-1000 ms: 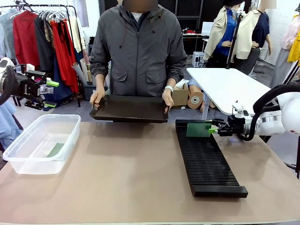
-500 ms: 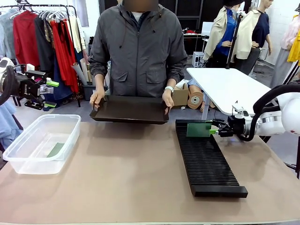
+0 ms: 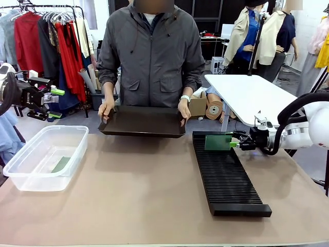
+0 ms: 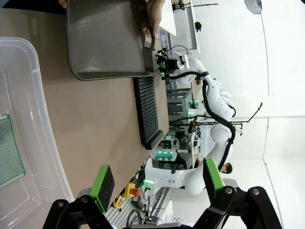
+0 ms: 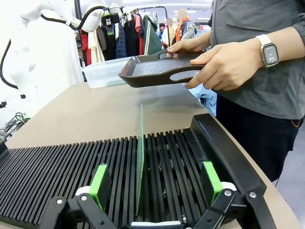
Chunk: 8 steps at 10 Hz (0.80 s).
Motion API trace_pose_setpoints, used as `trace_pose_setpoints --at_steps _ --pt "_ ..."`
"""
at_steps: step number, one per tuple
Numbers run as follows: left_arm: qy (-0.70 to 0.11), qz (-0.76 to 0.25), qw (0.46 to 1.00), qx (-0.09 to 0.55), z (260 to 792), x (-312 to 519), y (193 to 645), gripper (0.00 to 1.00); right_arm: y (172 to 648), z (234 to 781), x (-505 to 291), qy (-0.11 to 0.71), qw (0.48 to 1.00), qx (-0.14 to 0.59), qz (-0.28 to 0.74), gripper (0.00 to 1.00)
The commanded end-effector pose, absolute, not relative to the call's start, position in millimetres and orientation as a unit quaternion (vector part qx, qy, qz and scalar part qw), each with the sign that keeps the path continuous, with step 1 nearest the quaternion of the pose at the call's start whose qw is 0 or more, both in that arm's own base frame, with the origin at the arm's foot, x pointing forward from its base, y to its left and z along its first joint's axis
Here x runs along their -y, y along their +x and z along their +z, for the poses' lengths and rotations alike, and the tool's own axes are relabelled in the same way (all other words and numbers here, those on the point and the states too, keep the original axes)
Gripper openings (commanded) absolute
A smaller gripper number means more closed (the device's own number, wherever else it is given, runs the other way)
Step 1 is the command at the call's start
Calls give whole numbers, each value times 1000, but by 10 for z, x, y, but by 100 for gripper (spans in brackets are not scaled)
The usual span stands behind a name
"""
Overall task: Sort PCBs into racks and boxes based on the side picked up.
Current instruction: If the short side of the Blank PCB is picked up, insert it into the PCB Rack ; if the long side is picked up, place it in the Organizing box.
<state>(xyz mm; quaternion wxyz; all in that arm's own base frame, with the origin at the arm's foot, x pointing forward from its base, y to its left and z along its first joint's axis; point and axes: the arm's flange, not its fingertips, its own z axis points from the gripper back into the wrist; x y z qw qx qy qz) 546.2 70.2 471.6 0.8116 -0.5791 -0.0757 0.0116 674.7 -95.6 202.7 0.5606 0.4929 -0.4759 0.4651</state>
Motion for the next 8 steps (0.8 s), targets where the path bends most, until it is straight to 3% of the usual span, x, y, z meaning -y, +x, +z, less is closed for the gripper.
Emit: trace_pose_setpoints --at_steps 1,6,8 --pt "-574 11 815 78 4738 -699 5442 97 6757 2057 949 491 559 478 467 100" --pt "-574 11 815 78 4738 -699 5442 97 6747 2027 956 493 561 476 465 100" --pt "-574 11 815 78 4738 -699 5442 97 6742 2280 902 496 541 484 477 100"
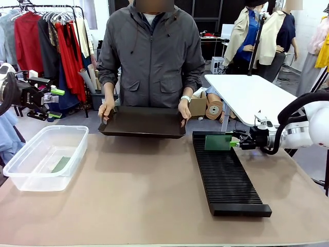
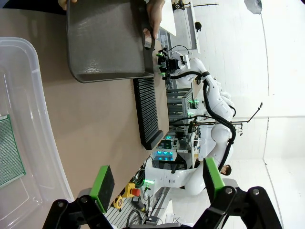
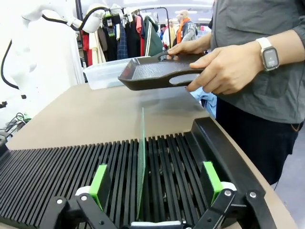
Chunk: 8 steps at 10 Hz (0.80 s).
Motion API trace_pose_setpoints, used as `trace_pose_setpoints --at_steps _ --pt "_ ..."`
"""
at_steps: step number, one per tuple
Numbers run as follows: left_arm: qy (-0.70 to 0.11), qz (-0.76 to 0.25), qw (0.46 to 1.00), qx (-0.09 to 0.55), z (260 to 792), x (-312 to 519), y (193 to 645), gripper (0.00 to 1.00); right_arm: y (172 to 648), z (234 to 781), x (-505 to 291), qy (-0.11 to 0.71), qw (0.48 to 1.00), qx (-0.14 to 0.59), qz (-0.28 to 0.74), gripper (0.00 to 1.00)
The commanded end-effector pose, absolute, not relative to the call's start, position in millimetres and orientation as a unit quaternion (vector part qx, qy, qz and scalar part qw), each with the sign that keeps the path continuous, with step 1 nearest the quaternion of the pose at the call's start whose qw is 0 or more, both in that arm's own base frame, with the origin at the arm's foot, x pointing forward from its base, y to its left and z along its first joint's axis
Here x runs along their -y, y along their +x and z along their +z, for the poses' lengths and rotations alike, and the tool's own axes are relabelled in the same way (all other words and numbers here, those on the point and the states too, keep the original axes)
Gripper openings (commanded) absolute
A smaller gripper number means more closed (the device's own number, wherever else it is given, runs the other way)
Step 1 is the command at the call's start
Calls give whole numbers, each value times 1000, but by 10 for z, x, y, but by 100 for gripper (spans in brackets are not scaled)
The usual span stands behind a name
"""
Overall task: Sort PCBs into racks and boxes based on the side picked up.
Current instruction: If the short side of the Blank PCB is picked up, insert it into the PCB Rack ; if the long side is picked up, place it in the Organizing box.
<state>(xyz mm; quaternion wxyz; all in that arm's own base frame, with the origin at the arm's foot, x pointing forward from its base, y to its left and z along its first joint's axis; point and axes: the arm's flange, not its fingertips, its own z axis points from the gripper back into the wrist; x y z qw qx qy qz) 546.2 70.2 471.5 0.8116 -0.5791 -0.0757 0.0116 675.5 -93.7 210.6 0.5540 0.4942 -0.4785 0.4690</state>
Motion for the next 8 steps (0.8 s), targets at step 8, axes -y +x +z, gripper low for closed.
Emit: trace_pose_setpoints --at_steps 8 --pt "-574 11 815 78 4738 -699 5442 97 5924 3265 777 558 585 417 414 100"
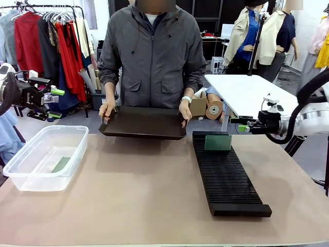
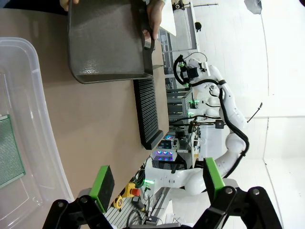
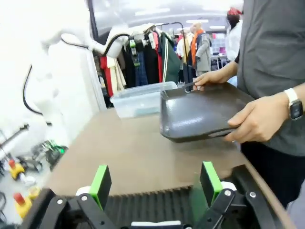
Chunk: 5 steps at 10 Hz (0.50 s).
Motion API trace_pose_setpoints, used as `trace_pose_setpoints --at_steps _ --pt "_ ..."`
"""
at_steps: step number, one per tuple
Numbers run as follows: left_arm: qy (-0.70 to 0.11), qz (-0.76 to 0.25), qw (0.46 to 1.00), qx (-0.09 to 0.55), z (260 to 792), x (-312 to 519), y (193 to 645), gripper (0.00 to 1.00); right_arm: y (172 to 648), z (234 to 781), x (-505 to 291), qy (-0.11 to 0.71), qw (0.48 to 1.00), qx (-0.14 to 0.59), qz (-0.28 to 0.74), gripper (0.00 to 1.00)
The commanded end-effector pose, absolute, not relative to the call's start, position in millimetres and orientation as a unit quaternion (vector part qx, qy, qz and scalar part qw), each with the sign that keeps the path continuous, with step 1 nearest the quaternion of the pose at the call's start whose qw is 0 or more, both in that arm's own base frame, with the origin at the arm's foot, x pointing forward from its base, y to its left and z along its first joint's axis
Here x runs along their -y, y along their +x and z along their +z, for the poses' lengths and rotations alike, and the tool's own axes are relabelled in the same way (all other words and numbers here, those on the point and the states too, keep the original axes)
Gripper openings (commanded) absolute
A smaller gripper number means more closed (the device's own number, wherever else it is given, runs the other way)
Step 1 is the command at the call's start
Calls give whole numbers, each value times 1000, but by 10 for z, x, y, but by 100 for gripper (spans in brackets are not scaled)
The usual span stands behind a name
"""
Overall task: Sort PCBs into racks and boxes based on the side picked up.
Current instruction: If the short side of the Blank PCB is picked up, insert it into the PCB Rack ; if the long side is picked up, place it in the Organizing box.
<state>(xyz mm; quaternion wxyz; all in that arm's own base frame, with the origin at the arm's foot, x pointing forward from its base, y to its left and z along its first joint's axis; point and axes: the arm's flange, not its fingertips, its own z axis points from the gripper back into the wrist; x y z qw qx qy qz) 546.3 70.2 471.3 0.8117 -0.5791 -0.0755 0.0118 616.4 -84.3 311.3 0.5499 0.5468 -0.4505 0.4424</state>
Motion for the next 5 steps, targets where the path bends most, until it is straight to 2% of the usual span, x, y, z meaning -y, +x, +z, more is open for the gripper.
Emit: trace_pose_setpoints --at_steps 1,5 --pt "-574 11 815 78 4738 -699 5442 97 5831 3339 762 577 604 394 384 100" --pt "-574 11 815 78 4738 -699 5442 97 5654 3611 697 619 683 281 267 100"
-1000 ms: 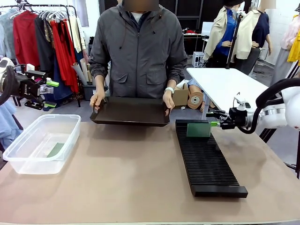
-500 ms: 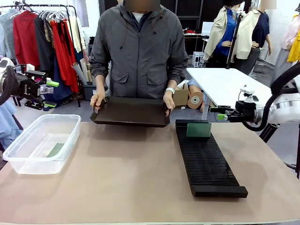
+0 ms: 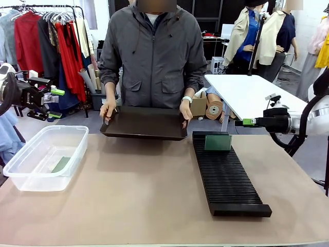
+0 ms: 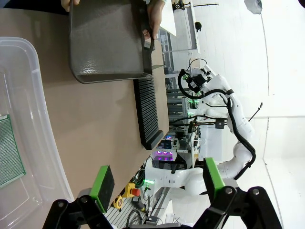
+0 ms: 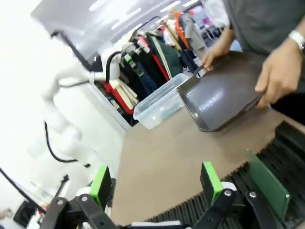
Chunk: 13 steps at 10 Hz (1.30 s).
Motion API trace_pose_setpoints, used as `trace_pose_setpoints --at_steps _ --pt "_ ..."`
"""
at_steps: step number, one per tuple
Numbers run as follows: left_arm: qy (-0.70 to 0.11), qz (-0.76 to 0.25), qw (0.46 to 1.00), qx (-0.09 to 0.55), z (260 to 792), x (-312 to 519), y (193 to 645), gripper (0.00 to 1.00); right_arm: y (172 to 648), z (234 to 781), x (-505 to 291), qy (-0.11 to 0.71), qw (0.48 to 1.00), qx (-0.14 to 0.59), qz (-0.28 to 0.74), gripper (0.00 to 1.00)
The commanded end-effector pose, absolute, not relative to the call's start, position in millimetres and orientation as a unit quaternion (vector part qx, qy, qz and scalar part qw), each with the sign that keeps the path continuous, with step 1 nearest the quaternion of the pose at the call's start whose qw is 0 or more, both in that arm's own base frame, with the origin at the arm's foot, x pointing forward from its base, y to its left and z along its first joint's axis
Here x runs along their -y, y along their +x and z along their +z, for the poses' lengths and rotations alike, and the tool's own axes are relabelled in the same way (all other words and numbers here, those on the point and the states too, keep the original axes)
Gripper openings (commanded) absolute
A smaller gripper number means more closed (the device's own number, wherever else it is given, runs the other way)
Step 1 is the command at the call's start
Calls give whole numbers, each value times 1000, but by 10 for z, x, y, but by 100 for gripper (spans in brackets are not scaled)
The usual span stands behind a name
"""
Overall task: Sort PCBs into racks and boxes based on the side picked up.
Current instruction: If the short side of the Blank PCB is picked up, insert it into the PCB Rack ; if the long side is picked up, place it in the Organizing box.
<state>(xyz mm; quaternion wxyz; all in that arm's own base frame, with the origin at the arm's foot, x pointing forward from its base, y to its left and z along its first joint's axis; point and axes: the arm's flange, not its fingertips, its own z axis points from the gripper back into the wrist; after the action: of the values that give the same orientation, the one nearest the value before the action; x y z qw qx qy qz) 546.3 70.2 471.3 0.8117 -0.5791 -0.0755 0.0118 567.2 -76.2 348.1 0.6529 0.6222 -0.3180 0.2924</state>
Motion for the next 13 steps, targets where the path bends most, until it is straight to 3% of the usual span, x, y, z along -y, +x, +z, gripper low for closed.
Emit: trace_pose_setpoints --at_steps 1,4,7,13 --pt "-574 11 815 78 4738 -699 5442 97 5664 3642 684 628 695 256 241 100" --pt "-574 11 815 78 4738 -699 5442 97 5628 3719 634 681 695 153 173 100" --pt "-574 11 815 78 4738 -699 5442 97 5605 3806 615 670 720 96 151 100" --pt "-574 11 815 78 4738 -699 5442 97 5594 3680 595 684 702 124 156 100"
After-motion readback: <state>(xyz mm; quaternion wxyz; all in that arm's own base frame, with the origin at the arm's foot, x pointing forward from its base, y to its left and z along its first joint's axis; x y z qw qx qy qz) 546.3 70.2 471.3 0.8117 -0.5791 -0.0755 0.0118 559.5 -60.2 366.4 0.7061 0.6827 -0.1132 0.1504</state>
